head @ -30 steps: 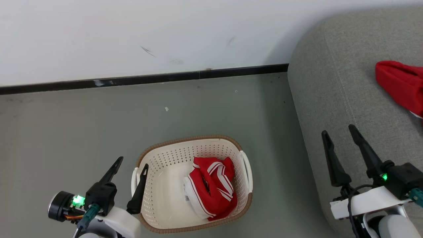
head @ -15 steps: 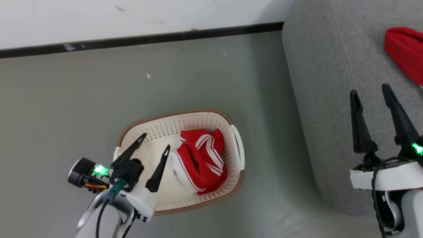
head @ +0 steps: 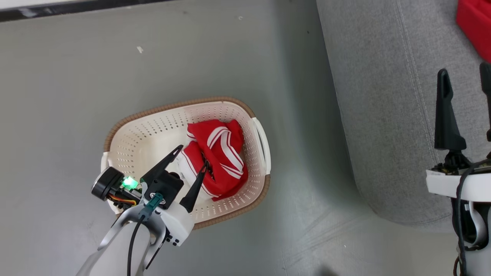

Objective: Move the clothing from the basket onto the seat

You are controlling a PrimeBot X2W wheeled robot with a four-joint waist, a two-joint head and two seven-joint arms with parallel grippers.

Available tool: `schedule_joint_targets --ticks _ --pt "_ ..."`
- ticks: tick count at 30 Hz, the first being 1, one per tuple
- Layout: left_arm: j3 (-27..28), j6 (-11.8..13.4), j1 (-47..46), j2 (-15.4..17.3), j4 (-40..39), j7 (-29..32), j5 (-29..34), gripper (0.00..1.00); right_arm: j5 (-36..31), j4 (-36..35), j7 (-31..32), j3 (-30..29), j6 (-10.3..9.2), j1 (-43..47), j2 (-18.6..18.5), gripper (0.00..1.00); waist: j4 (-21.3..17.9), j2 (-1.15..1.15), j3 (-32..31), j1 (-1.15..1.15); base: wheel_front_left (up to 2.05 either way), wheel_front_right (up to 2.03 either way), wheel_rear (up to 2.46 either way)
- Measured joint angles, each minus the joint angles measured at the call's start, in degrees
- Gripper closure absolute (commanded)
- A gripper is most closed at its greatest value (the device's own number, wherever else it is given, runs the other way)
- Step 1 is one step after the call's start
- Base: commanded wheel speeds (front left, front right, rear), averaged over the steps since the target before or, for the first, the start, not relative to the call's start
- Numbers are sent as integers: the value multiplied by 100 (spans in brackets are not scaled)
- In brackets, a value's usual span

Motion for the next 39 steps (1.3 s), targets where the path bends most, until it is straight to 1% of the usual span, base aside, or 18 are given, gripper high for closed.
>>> schedule_joint_targets --ticks 10,27,32,39 --pt "-124 -18 -319 -135 461 -2 77 0 156 -82 0 -118 0 -352 37 0 -230 0 542 0 0 0 0" --pt "60 18 -964 -236 1294 -104 65 0 241 -181 0 -140 0 -787 86 0 -567 0 1431 0 0 0 0" --pt "145 60 -1064 -233 1493 -108 49 0 258 -204 0 -123 0 -888 88 0 -623 0 1603 0 0 0 0" --pt "288 177 -1288 -119 1828 -118 48 0 298 -226 0 -110 0 -969 93 0 -702 0 1863 0 0 0 0"
